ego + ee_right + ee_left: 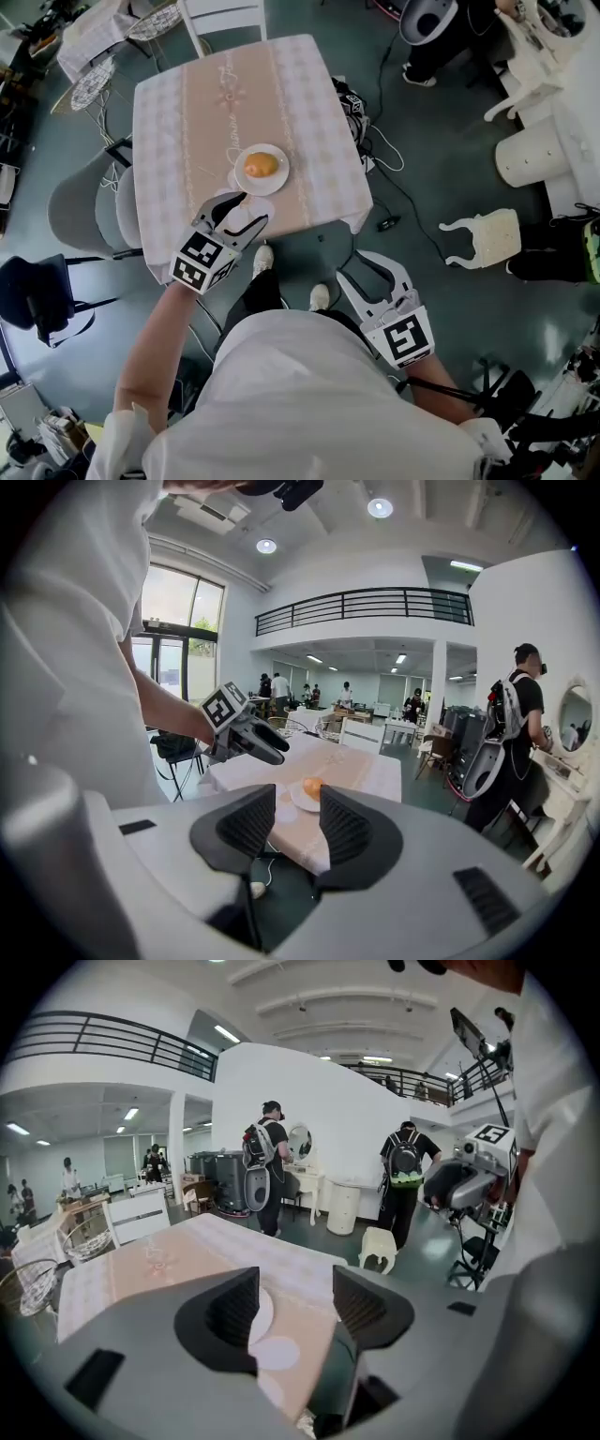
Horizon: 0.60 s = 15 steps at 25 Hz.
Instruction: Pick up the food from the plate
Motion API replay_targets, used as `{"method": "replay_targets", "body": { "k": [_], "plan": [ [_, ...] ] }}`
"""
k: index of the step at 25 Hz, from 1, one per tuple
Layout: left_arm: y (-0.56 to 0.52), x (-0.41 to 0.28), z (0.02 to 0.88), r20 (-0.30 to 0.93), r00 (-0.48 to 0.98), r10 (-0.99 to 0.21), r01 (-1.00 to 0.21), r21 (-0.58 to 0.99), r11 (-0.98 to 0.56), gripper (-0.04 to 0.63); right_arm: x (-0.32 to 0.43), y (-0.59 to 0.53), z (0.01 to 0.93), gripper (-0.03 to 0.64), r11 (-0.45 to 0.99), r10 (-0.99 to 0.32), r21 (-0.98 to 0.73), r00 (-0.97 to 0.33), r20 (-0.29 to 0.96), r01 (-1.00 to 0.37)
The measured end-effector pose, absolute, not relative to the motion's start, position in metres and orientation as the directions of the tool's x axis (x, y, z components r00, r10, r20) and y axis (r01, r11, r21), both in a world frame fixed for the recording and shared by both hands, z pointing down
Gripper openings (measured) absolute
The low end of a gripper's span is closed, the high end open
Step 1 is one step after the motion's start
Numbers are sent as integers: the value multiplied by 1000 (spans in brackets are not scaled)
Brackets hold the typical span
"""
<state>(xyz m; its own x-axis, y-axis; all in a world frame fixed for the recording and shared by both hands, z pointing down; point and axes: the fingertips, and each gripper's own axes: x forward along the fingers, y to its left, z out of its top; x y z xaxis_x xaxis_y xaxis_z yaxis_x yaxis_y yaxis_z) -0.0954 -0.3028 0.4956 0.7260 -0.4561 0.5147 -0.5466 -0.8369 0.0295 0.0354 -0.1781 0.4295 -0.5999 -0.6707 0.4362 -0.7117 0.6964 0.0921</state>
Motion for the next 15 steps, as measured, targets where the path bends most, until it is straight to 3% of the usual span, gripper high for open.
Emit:
{"method": "replay_targets", "body": {
  "k": [7, 15],
  "plan": [
    [-382, -100, 567, 657, 695, -291, -345, -50, -937, 295, 11, -226, 417, 161, 570, -764, 93, -485, 426, -816],
    [-418, -90, 641, 766, 626, -146, -124, -87, -988, 345, 5, -232, 427, 166, 399, -808, 78, -310, 501, -914]
  ]
}}
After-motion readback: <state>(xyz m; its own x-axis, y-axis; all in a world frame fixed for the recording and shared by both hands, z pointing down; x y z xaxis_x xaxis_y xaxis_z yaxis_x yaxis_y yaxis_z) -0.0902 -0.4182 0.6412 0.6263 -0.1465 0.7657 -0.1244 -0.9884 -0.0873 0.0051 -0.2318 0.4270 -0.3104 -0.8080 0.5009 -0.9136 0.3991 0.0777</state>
